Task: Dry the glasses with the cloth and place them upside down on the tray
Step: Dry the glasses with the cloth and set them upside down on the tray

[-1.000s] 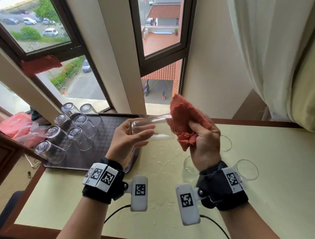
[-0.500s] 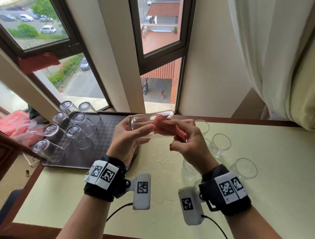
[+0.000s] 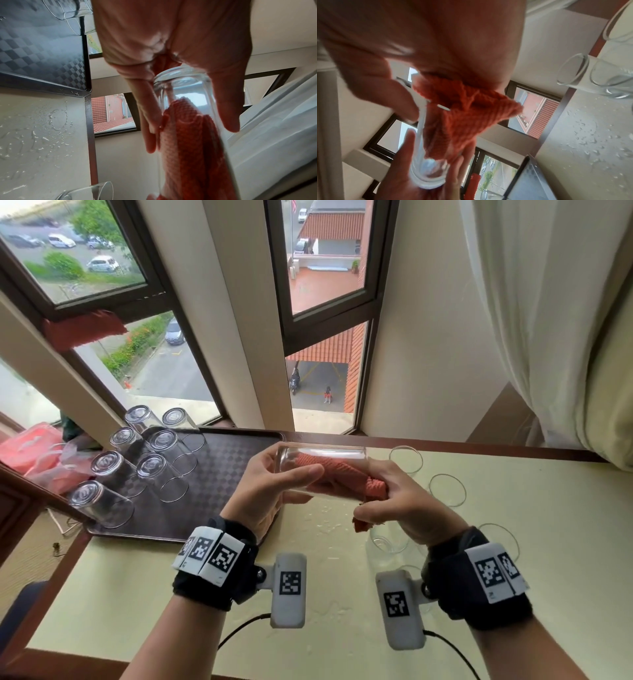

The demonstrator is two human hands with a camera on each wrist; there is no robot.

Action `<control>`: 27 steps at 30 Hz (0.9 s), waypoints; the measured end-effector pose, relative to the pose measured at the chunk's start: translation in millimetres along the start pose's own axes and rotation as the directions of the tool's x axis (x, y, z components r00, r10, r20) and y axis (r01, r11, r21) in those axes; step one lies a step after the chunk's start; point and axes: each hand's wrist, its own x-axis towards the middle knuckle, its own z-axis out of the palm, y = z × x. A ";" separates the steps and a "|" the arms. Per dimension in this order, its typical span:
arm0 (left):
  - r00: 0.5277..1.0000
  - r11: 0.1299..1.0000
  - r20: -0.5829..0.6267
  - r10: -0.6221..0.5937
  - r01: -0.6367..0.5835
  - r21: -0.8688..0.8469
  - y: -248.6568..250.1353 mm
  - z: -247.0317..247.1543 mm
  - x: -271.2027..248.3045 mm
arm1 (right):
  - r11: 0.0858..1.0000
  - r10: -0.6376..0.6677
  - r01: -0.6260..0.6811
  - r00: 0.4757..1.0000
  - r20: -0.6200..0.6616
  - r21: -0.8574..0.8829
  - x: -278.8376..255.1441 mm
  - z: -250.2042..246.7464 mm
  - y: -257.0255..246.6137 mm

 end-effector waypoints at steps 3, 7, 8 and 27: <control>1.000 1.000 -0.026 -0.013 0.012 -0.004 0.0 -0.9 0.1 | 0.999 0.026 -0.025 0.999 -0.035 0.020 0.9 2.5 2.6; 0.997 0.999 -0.076 -0.017 0.013 -0.049 -2.6 -2.7 -1.2 | 0.980 0.002 0.053 0.961 -0.277 0.190 -1.3 2.6 12.0; 0.996 0.998 -0.091 -0.017 0.012 -0.062 -4.1 -3.0 -2.3 | 0.966 0.016 0.069 0.947 -0.320 0.251 -0.7 1.3 13.9; 0.988 0.989 -0.152 -0.035 0.012 -0.147 -8.5 -9.5 -5.2 | 0.971 -0.047 0.088 0.982 -0.184 0.223 4.1 12.3 16.5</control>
